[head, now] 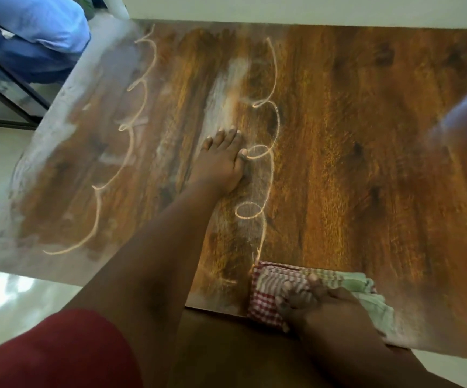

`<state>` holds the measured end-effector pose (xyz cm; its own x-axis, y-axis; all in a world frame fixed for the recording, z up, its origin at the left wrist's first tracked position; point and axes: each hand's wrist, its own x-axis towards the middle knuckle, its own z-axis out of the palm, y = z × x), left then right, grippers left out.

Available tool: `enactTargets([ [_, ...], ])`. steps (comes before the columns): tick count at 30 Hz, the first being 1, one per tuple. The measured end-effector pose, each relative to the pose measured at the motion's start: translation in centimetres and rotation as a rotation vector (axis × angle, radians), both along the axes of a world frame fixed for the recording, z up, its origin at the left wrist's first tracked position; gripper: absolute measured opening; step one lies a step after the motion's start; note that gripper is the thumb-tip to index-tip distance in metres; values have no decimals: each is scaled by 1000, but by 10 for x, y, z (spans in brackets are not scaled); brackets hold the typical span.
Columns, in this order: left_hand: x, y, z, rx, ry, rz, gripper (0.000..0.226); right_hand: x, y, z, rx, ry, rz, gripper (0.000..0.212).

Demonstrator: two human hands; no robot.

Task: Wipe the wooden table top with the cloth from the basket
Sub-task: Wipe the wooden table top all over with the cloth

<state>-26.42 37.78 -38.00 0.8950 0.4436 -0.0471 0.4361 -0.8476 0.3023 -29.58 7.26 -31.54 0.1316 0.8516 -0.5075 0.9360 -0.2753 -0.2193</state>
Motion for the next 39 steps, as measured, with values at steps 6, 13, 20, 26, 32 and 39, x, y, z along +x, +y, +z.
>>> enactTargets([
  [6, 1, 2, -4, 2, -17, -20, 56, -67, 87, -19, 51, -31, -3, 50],
  [13, -12, 16, 8, -174, -27, -130, 53, -63, 80, -20, 121, 45, -73, 45],
  [20, -54, 44, 4, 1, 34, -296, 63, -36, 25, -7, -14, 56, -268, 45],
  [26, -45, 33, -5, 41, -6, -311, 65, -39, 27, -15, -9, 28, -320, 42],
  [32, -43, 36, -6, 22, -17, -301, 59, -37, 27, -18, -31, 60, -364, 41],
  [39, -44, 34, -5, 30, -6, -284, 58, -34, 27, -19, -90, 98, -351, 44],
])
